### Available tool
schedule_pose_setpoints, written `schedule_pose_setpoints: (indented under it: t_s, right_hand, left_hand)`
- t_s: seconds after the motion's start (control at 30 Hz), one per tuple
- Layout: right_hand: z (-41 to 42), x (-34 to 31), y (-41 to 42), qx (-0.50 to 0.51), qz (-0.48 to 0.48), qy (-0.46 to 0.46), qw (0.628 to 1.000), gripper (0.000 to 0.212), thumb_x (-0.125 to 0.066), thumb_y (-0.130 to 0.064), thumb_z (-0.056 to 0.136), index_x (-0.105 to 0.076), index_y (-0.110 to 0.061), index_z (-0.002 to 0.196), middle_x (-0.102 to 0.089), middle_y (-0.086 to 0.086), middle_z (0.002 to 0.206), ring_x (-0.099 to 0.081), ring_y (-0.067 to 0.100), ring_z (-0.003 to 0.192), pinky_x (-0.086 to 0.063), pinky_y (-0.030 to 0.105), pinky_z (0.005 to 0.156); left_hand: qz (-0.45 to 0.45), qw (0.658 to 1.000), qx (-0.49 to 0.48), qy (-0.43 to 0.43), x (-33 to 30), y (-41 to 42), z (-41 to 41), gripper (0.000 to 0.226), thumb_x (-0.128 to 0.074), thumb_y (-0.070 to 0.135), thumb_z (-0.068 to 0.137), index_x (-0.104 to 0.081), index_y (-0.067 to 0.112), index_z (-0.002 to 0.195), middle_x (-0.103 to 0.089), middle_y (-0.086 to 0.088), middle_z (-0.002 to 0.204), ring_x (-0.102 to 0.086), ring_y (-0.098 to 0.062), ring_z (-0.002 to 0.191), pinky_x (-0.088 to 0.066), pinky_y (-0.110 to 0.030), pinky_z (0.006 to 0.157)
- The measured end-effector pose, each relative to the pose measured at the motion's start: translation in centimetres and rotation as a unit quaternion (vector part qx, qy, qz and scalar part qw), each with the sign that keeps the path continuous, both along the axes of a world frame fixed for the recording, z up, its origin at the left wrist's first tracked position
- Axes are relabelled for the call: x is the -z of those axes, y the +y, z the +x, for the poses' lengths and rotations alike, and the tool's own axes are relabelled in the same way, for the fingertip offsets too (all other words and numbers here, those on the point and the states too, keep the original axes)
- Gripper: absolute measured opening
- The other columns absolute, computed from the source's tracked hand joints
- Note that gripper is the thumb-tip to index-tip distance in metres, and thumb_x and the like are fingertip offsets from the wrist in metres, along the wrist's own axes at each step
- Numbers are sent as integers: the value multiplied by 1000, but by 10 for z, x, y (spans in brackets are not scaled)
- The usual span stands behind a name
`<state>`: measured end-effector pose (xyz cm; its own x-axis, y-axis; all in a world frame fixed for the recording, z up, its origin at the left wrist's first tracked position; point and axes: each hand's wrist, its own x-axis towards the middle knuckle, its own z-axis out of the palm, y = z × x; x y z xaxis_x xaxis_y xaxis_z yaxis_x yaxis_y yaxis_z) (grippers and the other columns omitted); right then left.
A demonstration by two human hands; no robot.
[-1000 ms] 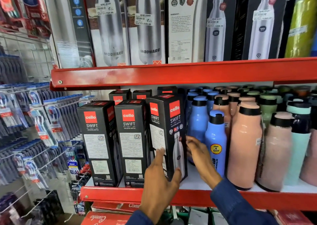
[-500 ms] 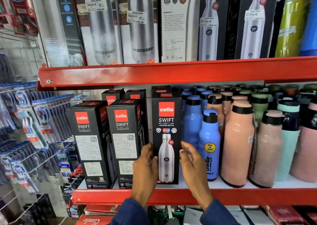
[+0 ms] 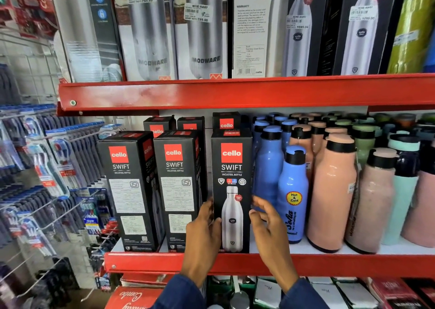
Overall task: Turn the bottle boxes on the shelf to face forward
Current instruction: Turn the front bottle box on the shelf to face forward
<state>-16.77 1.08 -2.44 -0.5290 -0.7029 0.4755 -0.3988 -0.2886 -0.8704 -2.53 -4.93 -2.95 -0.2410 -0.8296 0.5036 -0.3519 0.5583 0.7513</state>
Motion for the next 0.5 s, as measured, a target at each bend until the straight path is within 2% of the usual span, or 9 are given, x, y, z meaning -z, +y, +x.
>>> schedule_pose_setpoints:
  t_s: [0.07,0.13,0.2,0.27,0.33,0.4,0.5]
  right_hand:
    - [0,-1,3,10,5,4,1000,35,-55,-8,92,-59,-23,124,-66,-3,118,-62,-4,99,-45,2,76]
    - [1,-5,13,43,-17,-2,999,35,-56,-7,92,-60,-23,122,-65,-2,118,-61,-3,100,-46,1,76]
    - [6,-11,26,91,-74,4,993,32,-57,-2,90,-63,-24,112,-68,-4,111,-63,4,98,-50,9,79]
    - [20,-20,35,110,-121,31,986,29,-57,1,88,-67,-23,100,-71,-7,101,-67,10,91,-53,17,79]
    - [52,-27,30,58,-112,69,990,27,-57,-1,87,-69,-22,98,-73,-10,95,-69,10,88,-52,16,79]
    - [86,-29,16,-15,-69,88,994,27,-54,-9,89,-68,-24,107,-72,-13,102,-67,3,95,-50,11,82]
    - [100,-26,1,-81,-4,85,993,38,-51,-21,95,-54,-25,133,-58,-14,129,-55,-4,118,-42,7,97]
  left_hand:
    - [-1,1000,4,0,-1,4,7,49,-62,10,95,-50,13,143,-53,34,94,-51,35,76,-37,10,73]
    - [-9,1000,0,9,-3,14,16,41,-66,13,93,-60,16,134,-60,29,102,-51,37,80,-38,10,75]
    - [-41,998,-39,30,-5,25,30,28,-71,13,89,-72,22,116,-68,26,97,-60,28,85,-43,7,74]
    - [-69,993,-82,57,-8,31,47,23,-73,13,87,-73,28,104,-75,17,91,-71,7,83,-55,-6,74]
    - [-69,984,-124,108,-12,22,72,24,-73,12,86,-72,21,109,-78,2,98,-73,-8,87,-61,-23,80]
    - [-53,980,-142,126,-15,6,94,36,-72,11,87,-66,13,122,-75,-5,114,-70,-16,103,-54,-23,91]
    - [-13,986,-132,97,-10,1,91,55,-72,16,88,-54,15,139,-66,-5,133,-62,-15,120,-45,-25,102]
